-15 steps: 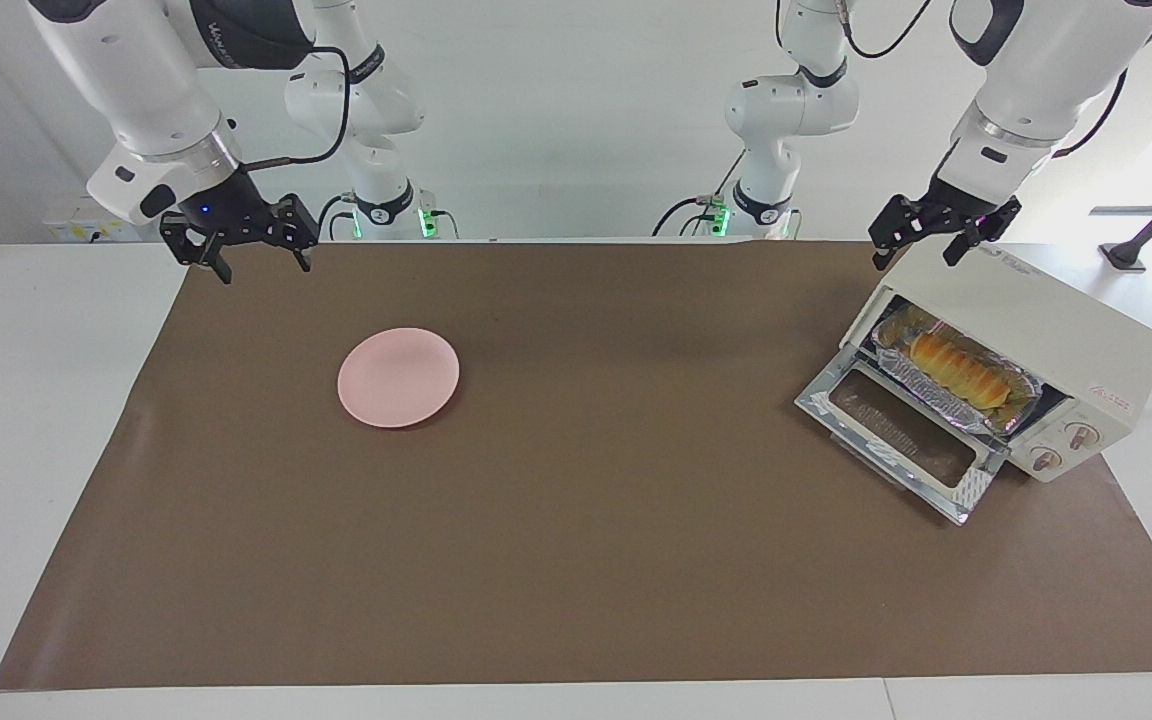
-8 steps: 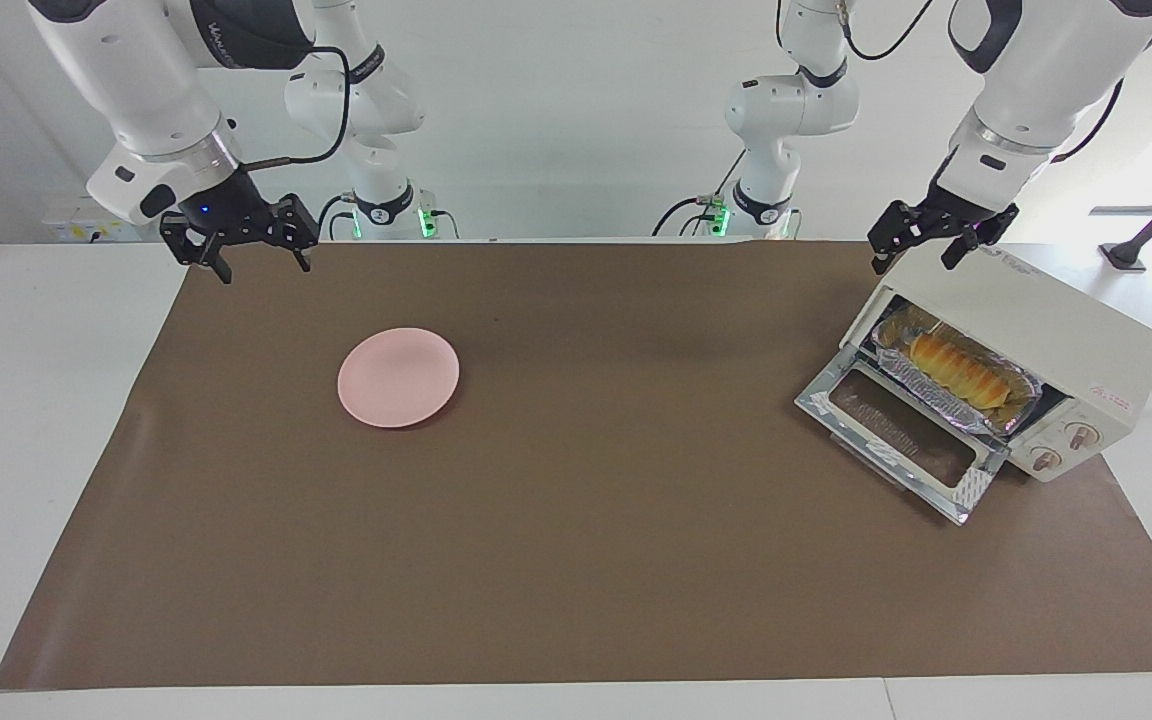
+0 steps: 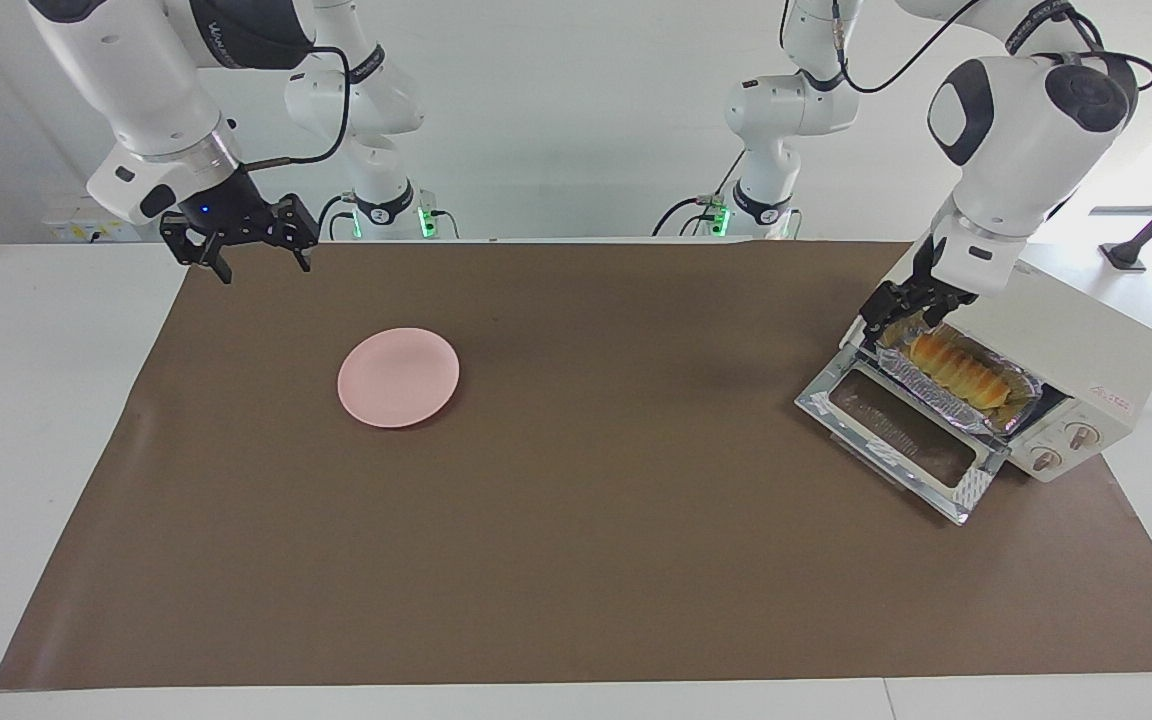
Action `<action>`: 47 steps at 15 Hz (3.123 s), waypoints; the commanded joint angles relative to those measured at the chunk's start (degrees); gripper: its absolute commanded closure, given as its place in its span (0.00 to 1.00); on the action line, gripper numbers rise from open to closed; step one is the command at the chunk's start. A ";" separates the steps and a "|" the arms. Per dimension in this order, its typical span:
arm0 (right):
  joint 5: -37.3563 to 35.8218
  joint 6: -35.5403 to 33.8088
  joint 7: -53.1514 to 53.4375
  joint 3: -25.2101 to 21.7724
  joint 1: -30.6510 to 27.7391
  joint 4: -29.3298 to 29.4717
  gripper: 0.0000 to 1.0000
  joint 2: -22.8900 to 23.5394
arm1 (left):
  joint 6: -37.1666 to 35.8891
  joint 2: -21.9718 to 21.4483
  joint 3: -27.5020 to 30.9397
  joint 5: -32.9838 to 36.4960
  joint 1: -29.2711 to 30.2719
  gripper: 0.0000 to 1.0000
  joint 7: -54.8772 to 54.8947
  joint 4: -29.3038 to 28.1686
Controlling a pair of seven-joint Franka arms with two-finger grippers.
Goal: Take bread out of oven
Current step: 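Reach the left gripper into the toaster oven toward the foil tray, then close the left gripper on the foil tray edge inside the oven, then pull the foil tray out of the oven with the left gripper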
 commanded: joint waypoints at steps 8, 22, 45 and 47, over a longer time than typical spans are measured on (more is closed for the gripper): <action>0.54 -0.45 -0.77 0.48 -0.94 -0.80 0.00 -0.86 | 2.03 7.37 0.34 12.09 0.30 0.00 -14.05 -0.79; 0.63 -0.45 -0.77 0.48 -0.94 -0.80 0.00 -0.86 | 0.71 12.66 0.34 19.57 1.79 0.06 -15.81 -1.05; 0.54 -0.45 -0.77 0.57 -0.41 -0.71 0.00 -0.95 | -0.26 15.99 0.16 14.77 -3.20 1.00 -13.70 6.59; 0.54 -0.45 -0.86 0.48 -0.50 -0.71 0.00 -0.95 | 0.44 16.26 0.16 12.04 -6.45 1.00 -14.31 7.65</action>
